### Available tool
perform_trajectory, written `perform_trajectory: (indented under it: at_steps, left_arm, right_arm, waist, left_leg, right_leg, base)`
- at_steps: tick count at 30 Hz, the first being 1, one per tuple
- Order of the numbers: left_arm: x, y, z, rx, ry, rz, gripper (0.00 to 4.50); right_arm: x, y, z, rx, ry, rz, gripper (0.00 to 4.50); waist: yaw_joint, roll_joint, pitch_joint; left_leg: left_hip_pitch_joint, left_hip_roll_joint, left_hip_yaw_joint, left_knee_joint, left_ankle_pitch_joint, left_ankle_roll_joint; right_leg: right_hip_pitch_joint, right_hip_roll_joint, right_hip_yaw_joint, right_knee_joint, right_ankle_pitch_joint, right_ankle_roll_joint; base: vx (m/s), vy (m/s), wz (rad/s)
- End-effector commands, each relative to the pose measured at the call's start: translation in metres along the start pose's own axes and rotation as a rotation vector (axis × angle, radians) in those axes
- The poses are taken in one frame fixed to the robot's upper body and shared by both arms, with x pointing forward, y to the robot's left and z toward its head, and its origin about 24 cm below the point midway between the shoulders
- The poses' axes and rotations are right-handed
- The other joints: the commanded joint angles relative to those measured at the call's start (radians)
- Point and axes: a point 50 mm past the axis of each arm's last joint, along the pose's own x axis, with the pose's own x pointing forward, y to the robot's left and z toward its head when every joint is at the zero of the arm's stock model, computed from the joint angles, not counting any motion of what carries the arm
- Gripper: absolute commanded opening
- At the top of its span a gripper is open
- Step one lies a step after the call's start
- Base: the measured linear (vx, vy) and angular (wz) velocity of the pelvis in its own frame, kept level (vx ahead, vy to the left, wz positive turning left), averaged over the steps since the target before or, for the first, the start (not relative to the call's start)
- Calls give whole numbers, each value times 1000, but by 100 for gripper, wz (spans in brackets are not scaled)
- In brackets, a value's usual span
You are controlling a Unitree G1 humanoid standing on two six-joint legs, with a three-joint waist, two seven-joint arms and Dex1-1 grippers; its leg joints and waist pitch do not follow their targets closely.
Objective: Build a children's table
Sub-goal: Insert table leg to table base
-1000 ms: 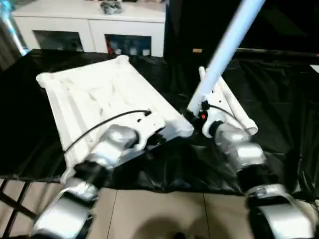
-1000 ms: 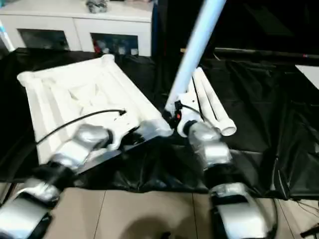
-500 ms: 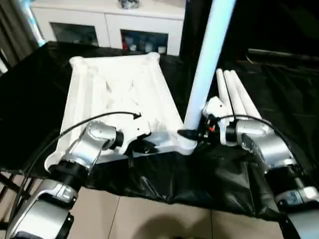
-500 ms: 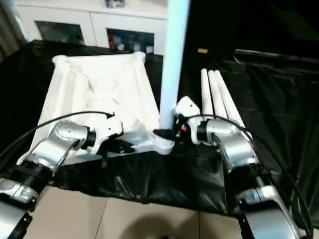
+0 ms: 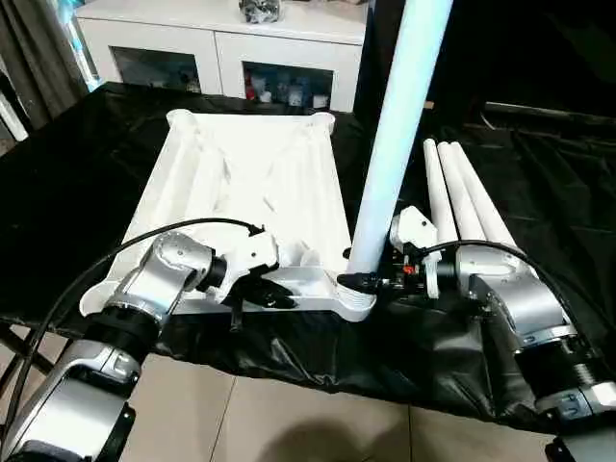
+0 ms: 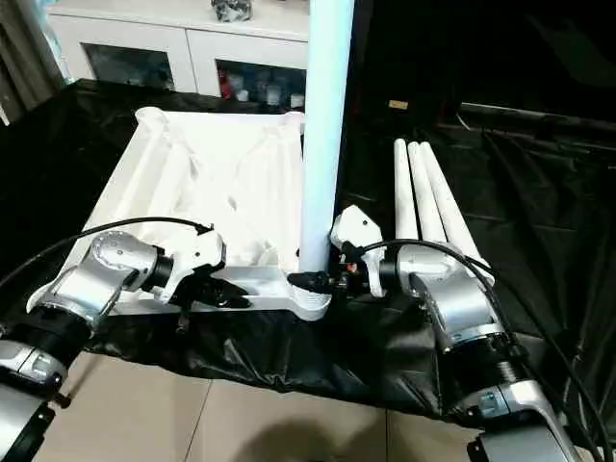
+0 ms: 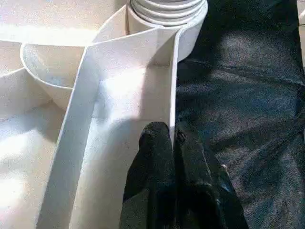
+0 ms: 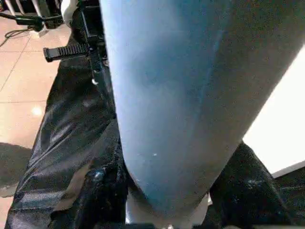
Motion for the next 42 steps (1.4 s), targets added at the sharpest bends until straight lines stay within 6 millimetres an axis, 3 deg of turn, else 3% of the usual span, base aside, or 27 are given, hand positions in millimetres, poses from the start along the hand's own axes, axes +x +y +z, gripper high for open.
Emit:
perform_trajectory:
  at_steps: [1, 3, 4, 5, 6, 9, 10, 11, 13, 14, 20, 21, 22, 24, 25, 26, 27, 28, 29, 31, 35, 42]
  left_arm:
    - [-12, 16, 39, 112, -120, 87, 0]
    - [-11, 15, 38, 110, -121, 78, 0]
    - [-11, 14, 37, 110, -121, 74, 0]
    - [-11, 14, 37, 110, -123, 69, 0]
    - [-11, 14, 37, 110, -124, 66, 0]
    - [-11, 14, 36, 110, -121, 60, 0]
    - [-12, 14, 35, 111, -115, 55, 0]
    - [-12, 14, 35, 112, -113, 53, 0]
    - [-12, 14, 35, 110, -110, 50, 0]
    - [-12, 14, 34, 110, -107, 48, 0]
    - [-8, 17, 34, 66, -118, 93, 0]
    - [-6, 18, 34, 48, -128, 115, 0]
    - [-4, 20, 36, 33, -136, 140, 0]
    - [3, 23, 40, -9, -153, 215, 0]
    - [9, 26, 45, -40, -164, 265, 0]
    - [13, 28, 48, -56, -166, 309, 0]
    - [18, 28, 52, -67, -173, 338, 0]
    - [22, 29, 56, -78, -177, 370, 0]
    - [28, 28, 61, -80, -176, 395, 0]
    - [34, 26, 66, -76, -176, 403, 0]
    - [55, 17, 76, -48, -145, 405, 0]
    - [60, 14, 73, -49, -109, 400, 0]
  right_arm:
    - [19, 26, -51, 180, 130, 103, 186]
    - [12, 25, -55, 192, 130, 80, 186]
    - [9, 25, -57, 196, 130, 75, 186]
    - [7, 25, -58, 201, 131, 71, 186]
    - [6, 25, -58, 203, 131, 69, 186]
    - [3, 23, -60, 213, 130, 52, 186]
    - [0, 22, -62, 215, 133, 44, 186]
    - [0, 22, -63, 215, 134, 40, 186]
    - [0, 22, -63, 215, 133, 35, 186]
    - [0, 22, -63, 214, 131, 34, 186]
    - [11, 20, -60, 224, 96, -42, 186]
    - [14, 17, -60, 229, 91, -100, 186]
    - [18, 13, -60, 238, 90, -164, 186]
    - [27, 2, -60, 291, 71, -322, 186]
    - [33, -5, -59, 340, 55, -423, 186]
    - [37, -8, -59, 368, 45, -475, 186]
    - [41, -10, -58, 390, 37, -518, 186]
    - [45, -13, -57, 413, 31, -560, 186]
    - [49, -15, -56, 443, 27, -599, 186]
    - [53, -16, -54, 459, 26, -621, 186]
    - [70, -14, -45, 466, 23, -620, 186]
    - [77, -13, -44, 464, 34, -617, 186]
  waist:
    - [4, 9, -55]
    - [5, 16, -54]
    - [5, 13, -55]
    - [8, 25, -56]
    - [6, 18, -57]
    - [7, 25, -57]
    - [7, 23, -57]
    - [9, 30, -57]
    - [7, 25, -57]
    - [8, 30, -57]
    - [4, 28, -54]
    - [1, 21, -53]
    - [1, 21, -53]
    - [-9, 26, -48]
    - [-12, 19, -48]
    - [-15, 23, -48]
    - [-19, 23, -45]
    - [-21, 26, -45]
    - [-23, 20, -47]
    - [-23, 26, -46]
    - [-26, 23, -48]
    - [-25, 21, -49]
  left_leg:
    - [-23, 22, -1, -72, -117, 62]
    - [-21, 23, -2, -73, -125, 60]
    - [-20, 24, -3, -73, -127, 60]
    - [-20, 23, -4, -73, -126, 58]
    - [-21, 24, -4, -73, -123, 59]
    - [-22, 24, -6, -74, -119, 60]
    - [-22, 24, -6, -74, -124, 59]
    - [-20, 24, -6, -74, -130, 56]
    - [-24, 23, -7, -74, -135, 55]
    - [-23, 22, -7, -74, -135, 55]
    - [-21, 24, -8, -78, -149, 47]
    - [-21, 24, -8, -78, -154, 40]
    - [-21, 24, -8, -78, -154, 40]
    - [-17, 15, -10, -76, -196, 12]
    - [-16, 14, -10, -76, -198, 9]
    - [-15, 12, -10, -74, -199, 8]
    - [-12, 6, -8, -69, -217, 17]
    - [-8, 8, -7, -69, -215, 25]
    - [-8, 12, -8, -71, -211, 24]
    - [-10, 15, -10, -74, -217, 37]
    - [-20, 18, -14, -79, -210, 44]
    - [-21, 19, -11, -80, -195, 59]
  right_leg:
    - [72, -68, 72, -83, -307, -136]
    - [71, -67, 71, -89, -324, -129]
    - [71, -67, 71, -88, -319, -129]
    - [72, -68, 71, -86, -310, -133]
    - [73, -65, 70, -84, -290, -138]
    - [73, -65, 70, -81, -253, -157]
    - [75, -65, 70, -81, -255, -156]
    - [74, -66, 69, -82, -254, -159]
    - [78, -65, 68, -82, -258, -157]
    - [77, -65, 68, -82, -261, -156]
    - [75, -65, 66, -88, -297, -145]
    - [74, -65, 66, -91, -320, -137]
    - [74, -65, 66, -91, -320, -137]
    - [67, -66, 56, -107, -454, -95]
    - [67, -66, 54, -111, -478, -82]
    - [65, -66, 53, -112, -492, -79]
    - [61, -64, 45, -129, -540, -56]
    - [56, -66, 45, -132, -537, -57]
    - [58, -65, 44, -129, -528, -58]
    - [58, -66, 42, -131, -511, -56]
    - [64, -67, 46, -123, -458, -69]
    - [64, -70, 55, -115, -413, -102]
  base:
    - [0, 0, 0]
    - [0, 0, 0]
    - [0, 0, 0]
    - [0, 0, 0]
    - [0, 0, 0]
    - [0, 0, 0]
    - [0, 0, 0]
    - [0, 0, 0]
    - [0, 0, 0]
    - [0, 0, 0]
    - [0, 0, 0]
    - [0, 0, 0]
    - [0, 0, 0]
    - [0, 0, 0]
    - [0, 0, 0]
    - [0, 0, 0]
    - [0, 0, 0]
    - [0, 0, 0]
    - [0, 0, 0]
    - [0, 0, 0]
    - [0, 0, 0]
    - [0, 0, 0]
